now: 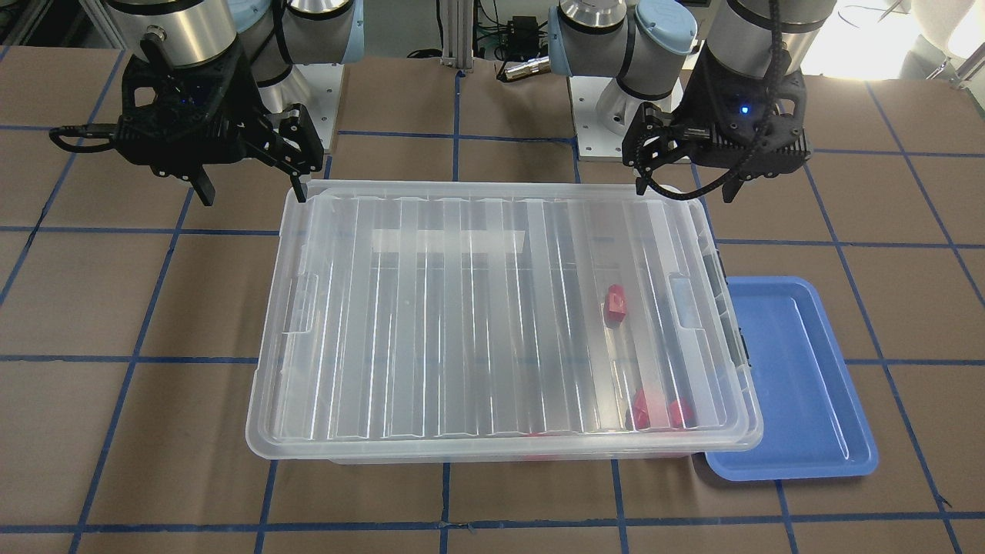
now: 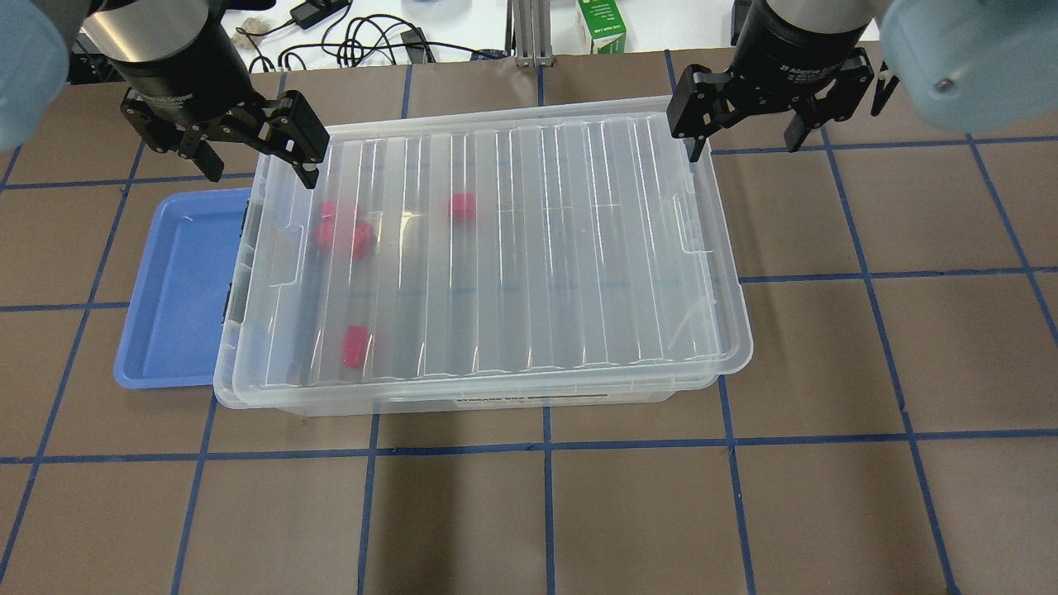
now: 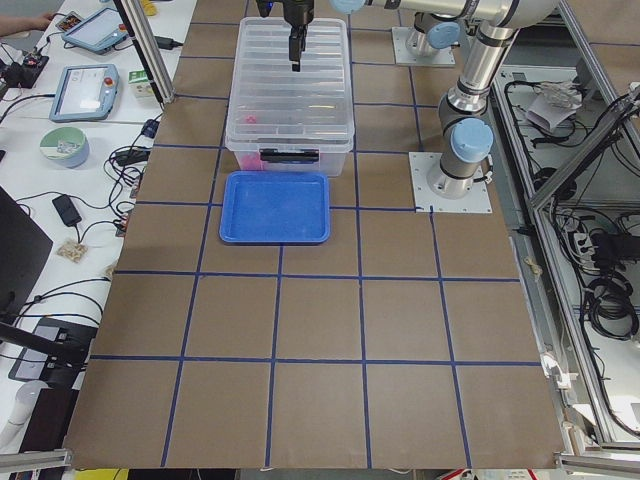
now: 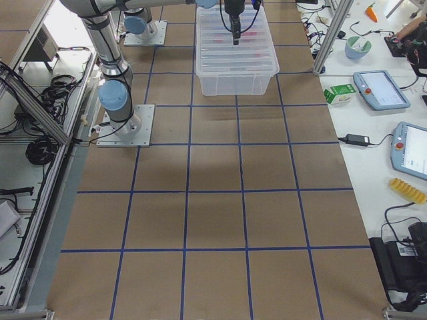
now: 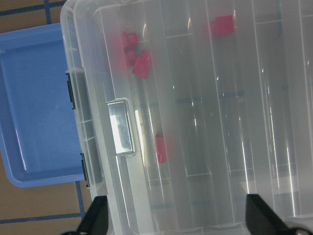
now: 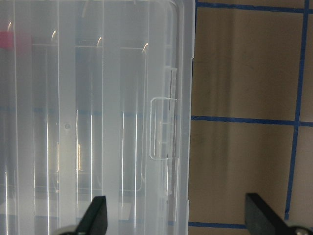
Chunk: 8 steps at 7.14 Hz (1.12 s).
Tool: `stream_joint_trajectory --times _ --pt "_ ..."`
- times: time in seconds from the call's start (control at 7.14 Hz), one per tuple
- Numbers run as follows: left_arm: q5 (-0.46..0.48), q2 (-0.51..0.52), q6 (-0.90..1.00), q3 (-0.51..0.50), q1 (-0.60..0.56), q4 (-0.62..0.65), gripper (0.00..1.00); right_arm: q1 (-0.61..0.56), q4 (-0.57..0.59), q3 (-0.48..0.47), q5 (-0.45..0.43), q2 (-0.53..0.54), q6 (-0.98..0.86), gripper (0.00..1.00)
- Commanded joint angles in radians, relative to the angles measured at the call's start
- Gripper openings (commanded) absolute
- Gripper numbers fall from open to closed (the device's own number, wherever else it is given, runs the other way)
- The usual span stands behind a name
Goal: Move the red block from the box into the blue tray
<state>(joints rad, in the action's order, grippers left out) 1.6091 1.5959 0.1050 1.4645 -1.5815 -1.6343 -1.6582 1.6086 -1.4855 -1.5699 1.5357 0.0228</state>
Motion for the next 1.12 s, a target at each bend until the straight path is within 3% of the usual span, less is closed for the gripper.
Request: stream_joint_trajectory --times 0.0,0.56,0.84,0.98 --pt "-0.003 0.001 -0.001 -0.003 0.001 -0.001 1.00 0.002 0.005 -0.045 -0.002 -0.017 -0.004 1.00" --pt "-0.005 0.001 -0.001 -0.003 0.002 -0.001 1.00 0.017 0.308 -0.272 -0.036 -0.120 -0.023 1.00" --pt "-0.003 -0.005 -0.001 -0.003 0.003 -0.001 1.00 0.017 0.309 -0.280 -0.168 -0.120 -0.072 1.00" --pt "-0.005 0.002 -0.001 -0.003 0.003 -0.001 1.00 0.018 0.309 -0.282 -0.174 -0.121 -0.073 1.00"
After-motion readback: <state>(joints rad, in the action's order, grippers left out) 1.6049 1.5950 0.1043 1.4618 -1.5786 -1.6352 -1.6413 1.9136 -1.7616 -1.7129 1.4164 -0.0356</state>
